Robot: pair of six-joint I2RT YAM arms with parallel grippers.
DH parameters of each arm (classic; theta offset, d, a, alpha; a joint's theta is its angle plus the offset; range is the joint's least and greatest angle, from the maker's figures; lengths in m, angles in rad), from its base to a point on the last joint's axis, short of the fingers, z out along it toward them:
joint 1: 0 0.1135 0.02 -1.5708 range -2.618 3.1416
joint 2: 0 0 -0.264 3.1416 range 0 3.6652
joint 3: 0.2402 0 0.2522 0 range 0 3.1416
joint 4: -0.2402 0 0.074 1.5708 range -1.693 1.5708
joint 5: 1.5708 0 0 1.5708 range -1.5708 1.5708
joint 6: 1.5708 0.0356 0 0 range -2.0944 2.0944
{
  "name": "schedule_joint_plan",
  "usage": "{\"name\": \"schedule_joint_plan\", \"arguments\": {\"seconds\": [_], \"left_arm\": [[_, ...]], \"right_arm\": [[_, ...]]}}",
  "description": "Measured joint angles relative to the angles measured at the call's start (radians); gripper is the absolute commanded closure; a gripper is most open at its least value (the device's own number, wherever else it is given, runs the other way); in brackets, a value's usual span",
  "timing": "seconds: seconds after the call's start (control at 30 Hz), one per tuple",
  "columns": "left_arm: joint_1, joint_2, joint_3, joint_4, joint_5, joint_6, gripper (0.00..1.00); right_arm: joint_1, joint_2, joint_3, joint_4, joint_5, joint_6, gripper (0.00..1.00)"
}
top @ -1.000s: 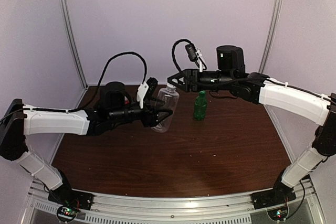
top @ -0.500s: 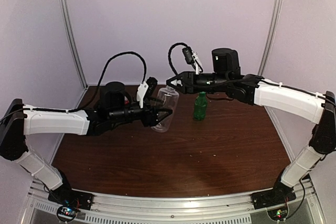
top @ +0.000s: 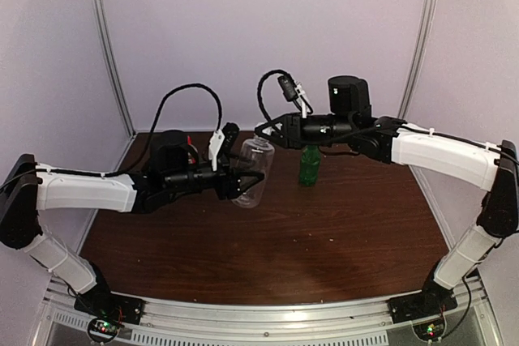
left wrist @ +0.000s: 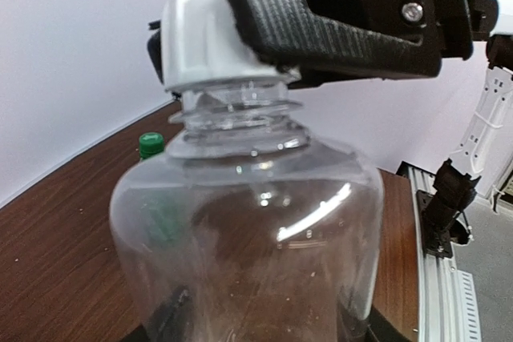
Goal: Unscrew the bottle caps
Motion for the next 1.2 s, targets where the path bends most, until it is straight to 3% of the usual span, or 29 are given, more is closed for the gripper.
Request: {"name": "schedule_joint_plan", "arguments": {"seconds": [0.17, 0.23, 0.4, 0.53, 0.7, 0.8, 1.2], "left_arm": [[0.018, -0.010, -0.019, 0.057, 0.176, -0.034, 0.64], [0.019, -0.013, -0.034, 0.099, 0.262, -0.061, 0.65], [0.007, -0.019, -0.050, 0.197, 0.422, -0.114, 0.65], [-0.003, -0.020, -0.050, 0.211, 0.467, -0.124, 0.65], [-0.003, -0.036, -0.050, 0.200, 0.449, -0.118, 0.64], [-0.003, -0.055, -0.050, 0.166, 0.397, -0.089, 0.64], [-0.003, -0.071, -0.046, 0.042, 0.117, -0.037, 0.62]], "right_arm": [[-0.020, -0.004, 0.009, 0.009, -0.214, -0.133, 1.00], [-0.023, -0.004, 0.026, -0.017, -0.310, -0.198, 0.94], [-0.022, 0.002, 0.095, -0.115, -0.528, -0.369, 0.69], [-0.024, 0.003, 0.108, -0.148, -0.584, -0.424, 0.46], [-0.028, 0.002, 0.108, -0.180, -0.512, -0.392, 0.21], [-0.028, -0.020, 0.090, -0.164, -0.439, -0.323, 0.13], [0.016, -0.135, 0.034, -0.077, -0.020, -0.070, 0.07]]}}
